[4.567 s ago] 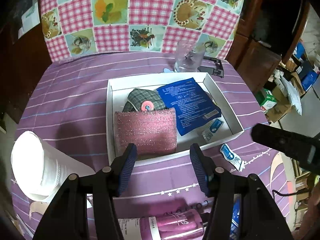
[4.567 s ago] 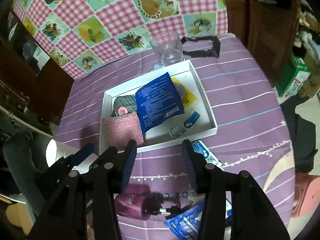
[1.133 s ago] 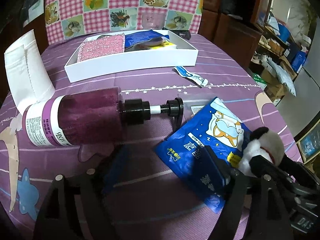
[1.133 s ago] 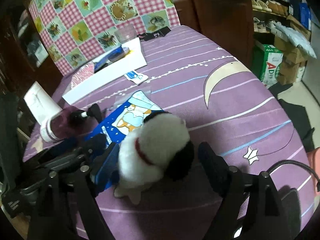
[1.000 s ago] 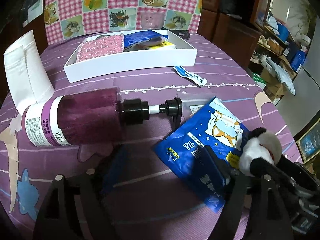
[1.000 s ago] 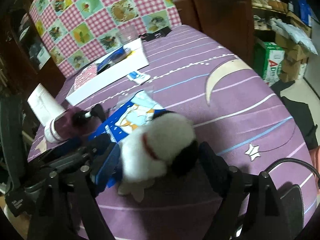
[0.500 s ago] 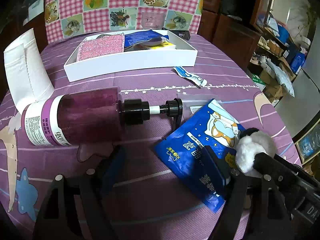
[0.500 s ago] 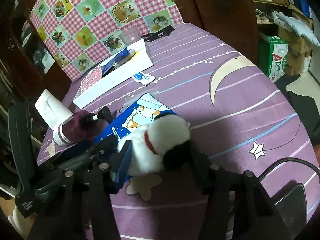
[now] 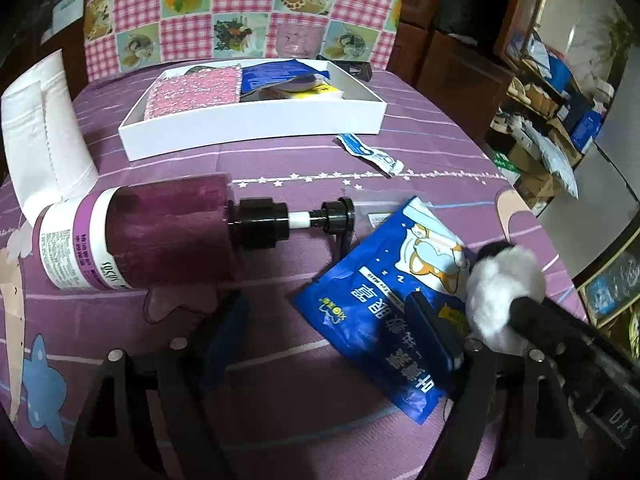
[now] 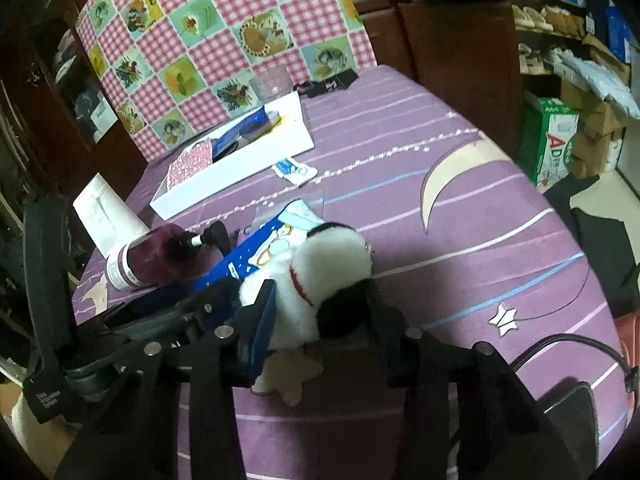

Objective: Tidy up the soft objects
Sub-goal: 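Lift the plush toy with the right gripper while the left grasps the blue cartoon packet, then carry the plush toy and blue cartoon packet up over the white tray with both grippers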

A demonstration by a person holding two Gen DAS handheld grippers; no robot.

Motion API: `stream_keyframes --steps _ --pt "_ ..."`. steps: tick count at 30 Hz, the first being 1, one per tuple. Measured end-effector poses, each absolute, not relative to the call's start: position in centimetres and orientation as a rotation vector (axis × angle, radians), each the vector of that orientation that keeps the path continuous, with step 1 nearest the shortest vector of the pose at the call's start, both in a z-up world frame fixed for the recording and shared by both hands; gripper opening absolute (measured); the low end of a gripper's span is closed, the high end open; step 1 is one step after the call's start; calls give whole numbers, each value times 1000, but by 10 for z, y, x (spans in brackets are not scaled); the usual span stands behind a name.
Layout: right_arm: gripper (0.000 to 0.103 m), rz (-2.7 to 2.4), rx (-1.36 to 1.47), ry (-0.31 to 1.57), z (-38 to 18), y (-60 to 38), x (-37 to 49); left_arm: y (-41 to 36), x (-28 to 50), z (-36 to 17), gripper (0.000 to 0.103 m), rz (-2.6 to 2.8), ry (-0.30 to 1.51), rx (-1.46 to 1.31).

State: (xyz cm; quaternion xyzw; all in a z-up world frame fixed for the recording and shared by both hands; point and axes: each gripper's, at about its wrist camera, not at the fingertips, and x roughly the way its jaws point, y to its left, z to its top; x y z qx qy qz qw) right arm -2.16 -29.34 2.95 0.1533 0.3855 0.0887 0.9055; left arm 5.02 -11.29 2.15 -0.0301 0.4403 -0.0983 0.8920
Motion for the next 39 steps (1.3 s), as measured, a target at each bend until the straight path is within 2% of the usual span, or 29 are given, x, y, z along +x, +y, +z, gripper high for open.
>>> stream_keyframes --steps 5,10,17,29,30,33,34,38,39 --pt "42 128 315 813 26 -300 -20 -129 46 20 87 -253 917 24" --pt "42 71 280 780 30 -302 -23 -137 47 17 103 -299 934 56" --pt "42 27 291 794 29 -309 -22 -162 42 14 103 -347 944 178" --pt "42 46 377 826 25 -321 -23 -170 43 14 102 -379 942 194" --pt "42 46 372 825 25 -321 -23 -170 43 15 96 -378 936 193" --pt "42 46 366 824 25 -321 -23 -169 38 21 63 -385 898 192" --pt "42 46 368 824 26 -320 -23 -170 37 21 56 -393 894 193" --pt "42 46 362 822 26 -320 -24 -168 36 23 43 -403 888 180" --pt "42 46 360 822 26 -320 -23 -164 37 24 34 -401 887 161"
